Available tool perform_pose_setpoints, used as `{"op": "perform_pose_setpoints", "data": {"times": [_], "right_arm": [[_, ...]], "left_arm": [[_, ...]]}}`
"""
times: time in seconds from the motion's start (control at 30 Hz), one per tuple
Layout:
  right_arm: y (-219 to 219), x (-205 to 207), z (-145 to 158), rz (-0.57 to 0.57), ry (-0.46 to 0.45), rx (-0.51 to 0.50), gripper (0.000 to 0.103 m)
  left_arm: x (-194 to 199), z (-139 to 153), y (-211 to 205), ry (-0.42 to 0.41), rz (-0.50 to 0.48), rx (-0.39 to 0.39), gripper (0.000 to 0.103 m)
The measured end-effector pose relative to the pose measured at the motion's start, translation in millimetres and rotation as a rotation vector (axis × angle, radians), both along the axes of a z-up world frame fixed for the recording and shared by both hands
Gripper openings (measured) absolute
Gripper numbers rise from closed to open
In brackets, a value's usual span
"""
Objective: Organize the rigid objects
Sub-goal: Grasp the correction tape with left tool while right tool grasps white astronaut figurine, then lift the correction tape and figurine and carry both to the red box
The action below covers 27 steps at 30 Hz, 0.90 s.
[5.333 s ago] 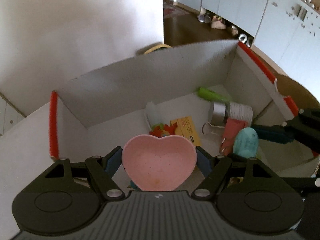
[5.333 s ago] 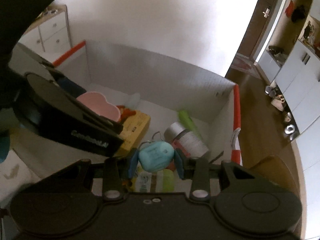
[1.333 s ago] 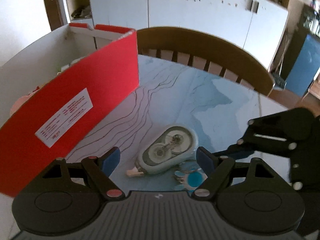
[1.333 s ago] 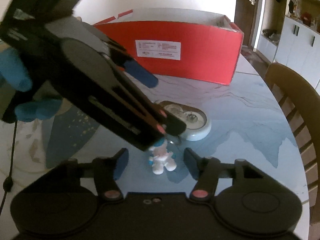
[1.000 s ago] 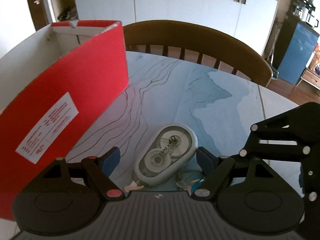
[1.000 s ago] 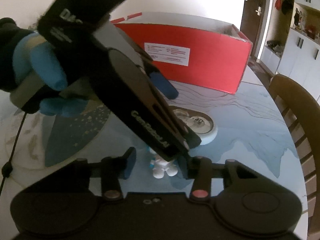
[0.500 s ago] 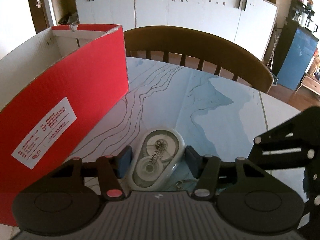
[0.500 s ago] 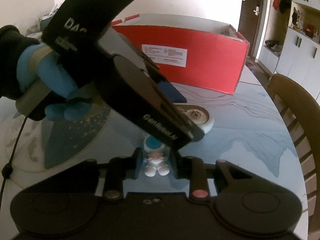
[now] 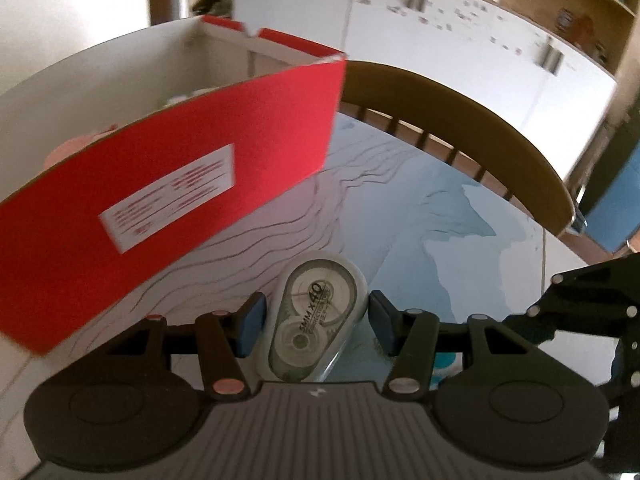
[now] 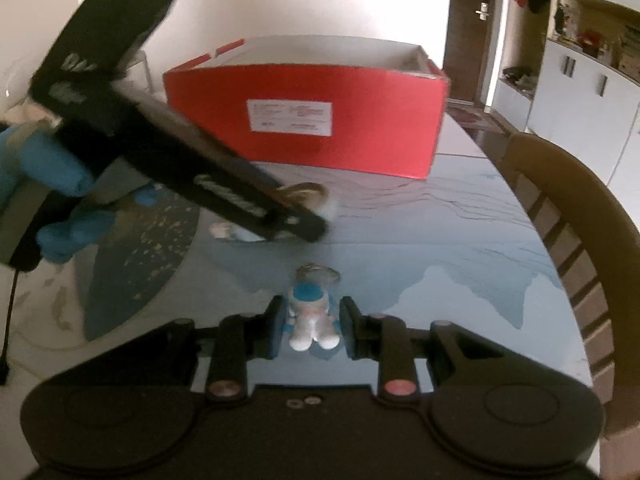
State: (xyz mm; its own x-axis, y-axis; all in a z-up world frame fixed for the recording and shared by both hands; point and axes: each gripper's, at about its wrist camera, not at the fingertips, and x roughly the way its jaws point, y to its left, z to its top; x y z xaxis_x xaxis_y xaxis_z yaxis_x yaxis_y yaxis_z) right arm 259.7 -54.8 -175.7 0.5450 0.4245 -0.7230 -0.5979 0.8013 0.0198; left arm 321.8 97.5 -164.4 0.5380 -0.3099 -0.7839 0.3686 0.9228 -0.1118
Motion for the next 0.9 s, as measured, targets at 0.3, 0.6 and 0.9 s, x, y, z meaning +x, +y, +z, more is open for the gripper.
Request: {"op": "perform_pose_setpoints", "data": {"times": [0.3,0.6,0.9], "right_arm": [[-8.7,-10.2,24.7,-0.028,-0.028,0.016,0.028],[-8.3,-18.9,65.8,-0.003,-0.095,0.037,0.028],[-4.4,-14.8,103.2,0.002,-0.125,0.07,0.028]], "left_arm": [[-30.5,18.1,18.7,0.012,0.117,-0.03,0.055],[-52.4,52.4,26.2,-0.001,0.173,-0.036,0.055],[-62.9,91.4,35.1,-0.035,0.219,-0.021,0.055]]}}
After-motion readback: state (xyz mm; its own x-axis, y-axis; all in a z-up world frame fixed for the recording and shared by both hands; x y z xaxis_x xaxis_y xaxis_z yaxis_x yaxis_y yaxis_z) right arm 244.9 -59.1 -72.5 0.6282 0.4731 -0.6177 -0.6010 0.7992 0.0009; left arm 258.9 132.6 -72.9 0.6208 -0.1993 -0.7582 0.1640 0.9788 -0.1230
